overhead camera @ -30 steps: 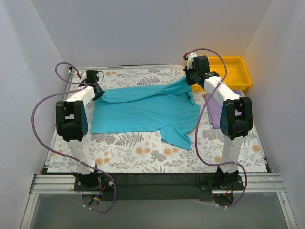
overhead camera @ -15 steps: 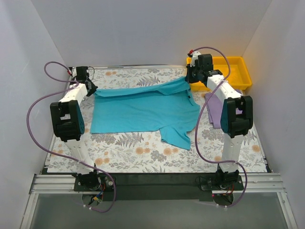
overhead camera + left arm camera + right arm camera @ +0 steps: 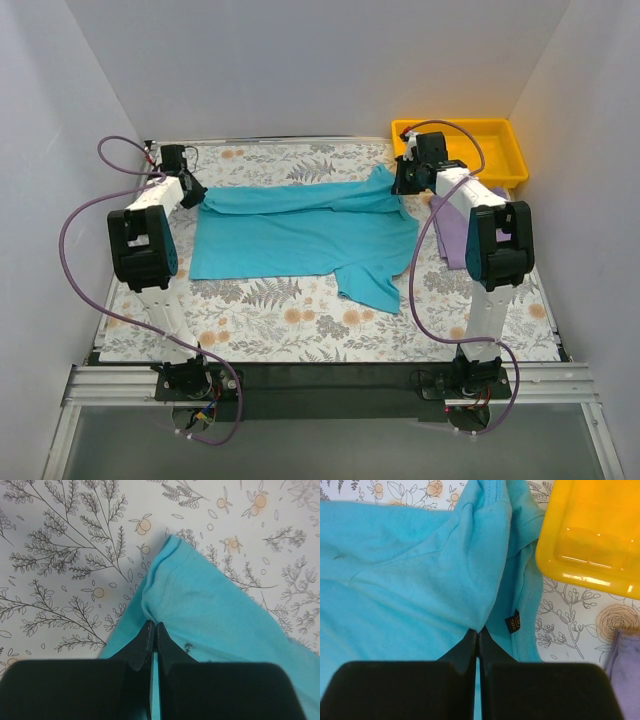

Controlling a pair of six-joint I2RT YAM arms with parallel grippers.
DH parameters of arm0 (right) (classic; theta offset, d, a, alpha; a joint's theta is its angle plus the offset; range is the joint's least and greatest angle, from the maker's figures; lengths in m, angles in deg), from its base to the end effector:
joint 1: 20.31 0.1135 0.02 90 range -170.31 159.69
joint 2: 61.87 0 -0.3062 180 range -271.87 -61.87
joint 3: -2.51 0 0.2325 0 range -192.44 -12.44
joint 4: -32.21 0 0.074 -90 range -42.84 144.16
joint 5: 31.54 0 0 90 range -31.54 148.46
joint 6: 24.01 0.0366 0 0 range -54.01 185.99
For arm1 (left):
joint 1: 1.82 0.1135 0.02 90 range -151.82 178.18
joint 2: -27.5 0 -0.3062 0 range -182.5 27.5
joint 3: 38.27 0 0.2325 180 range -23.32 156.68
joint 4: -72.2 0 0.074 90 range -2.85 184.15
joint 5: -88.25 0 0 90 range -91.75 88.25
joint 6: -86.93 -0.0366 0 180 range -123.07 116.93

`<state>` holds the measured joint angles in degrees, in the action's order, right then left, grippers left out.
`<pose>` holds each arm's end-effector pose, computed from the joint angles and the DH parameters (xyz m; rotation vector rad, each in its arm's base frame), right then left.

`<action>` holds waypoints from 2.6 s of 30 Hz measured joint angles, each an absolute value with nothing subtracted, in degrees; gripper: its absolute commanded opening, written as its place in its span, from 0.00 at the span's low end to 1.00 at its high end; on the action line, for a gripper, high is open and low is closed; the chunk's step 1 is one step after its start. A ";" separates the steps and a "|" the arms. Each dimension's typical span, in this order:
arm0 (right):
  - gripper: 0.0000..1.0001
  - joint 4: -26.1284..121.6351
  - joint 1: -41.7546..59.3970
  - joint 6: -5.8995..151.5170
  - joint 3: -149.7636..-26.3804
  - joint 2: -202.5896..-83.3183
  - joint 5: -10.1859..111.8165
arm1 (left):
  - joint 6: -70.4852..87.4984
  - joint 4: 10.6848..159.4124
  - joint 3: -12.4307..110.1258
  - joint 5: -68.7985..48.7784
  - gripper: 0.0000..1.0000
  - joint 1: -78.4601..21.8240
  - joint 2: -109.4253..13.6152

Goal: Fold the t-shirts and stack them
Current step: Fold the tshirt

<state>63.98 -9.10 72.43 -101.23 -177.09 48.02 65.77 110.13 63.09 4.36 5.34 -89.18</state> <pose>0.4484 0.0956 0.2689 -0.1894 2.3310 0.3659 0.4438 0.0597 0.2372 -1.5869 1.9585 -0.3137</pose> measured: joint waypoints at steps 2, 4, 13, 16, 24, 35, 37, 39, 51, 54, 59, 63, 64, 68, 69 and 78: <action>0.01 64.09 -9.34 73.09 -101.23 -177.09 47.98 | 65.70 110.55 63.13 3.77 0.00 5.34 -90.17; 0.01 64.24 -9.43 73.59 -101.21 -177.09 47.98 | 65.70 111.10 63.13 3.55 0.00 5.34 -90.78; 0.36 66.10 -9.41 75.49 -101.12 -176.52 48.81 | 65.15 111.53 64.36 3.57 0.23 5.34 -91.08; 0.46 67.21 -9.32 75.47 -100.47 -175.45 48.85 | 64.85 111.66 64.27 3.53 0.43 5.34 -90.89; 0.44 68.24 -6.33 74.77 -91.42 -164.81 49.11 | 67.05 115.10 53.06 5.45 0.57 4.81 -77.03; 0.39 69.77 2.37 75.43 -75.90 -159.23 48.87 | 71.91 117.81 34.48 8.45 0.50 -3.49 -64.70; 0.38 70.01 2.72 75.51 -74.33 -159.26 48.92 | 73.00 118.86 32.42 8.84 0.49 -3.67 -65.29; 0.38 70.07 2.85 75.51 -73.04 -159.26 48.96 | 73.98 119.86 31.51 9.39 0.48 -3.60 -66.10; 0.37 72.72 6.52 76.89 -62.17 -152.44 46.18 | 78.38 121.76 27.33 8.27 0.44 2.85 -63.11; 0.37 75.78 7.24 77.96 -59.29 -149.77 43.47 | 78.92 123.62 24.91 7.88 0.43 5.51 -60.37; 0.37 80.94 7.57 78.49 -55.99 -146.62 40.04 | 80.37 127.80 21.02 6.41 0.43 8.66 -55.65; 0.42 85.35 6.59 77.83 -58.09 -144.77 40.24 | 80.52 131.18 20.93 6.35 0.48 9.49 -53.66; 0.42 86.21 5.74 77.61 -59.55 -144.57 40.11 | 80.39 132.01 21.80 6.35 0.50 9.49 -53.36; 0.43 86.14 -2.79 76.80 -70.15 -145.22 38.42 | 79.62 132.39 29.85 6.07 0.54 9.49 -53.27; 0.43 85.46 -4.45 76.71 -72.05 -145.55 38.25 | 79.38 131.62 31.38 5.89 0.55 9.49 -53.27; 0.43 70.23 -14.74 81.22 -78.24 -153.33 36.87 | 76.10 121.92 37.58 2.37 0.56 9.49 -57.69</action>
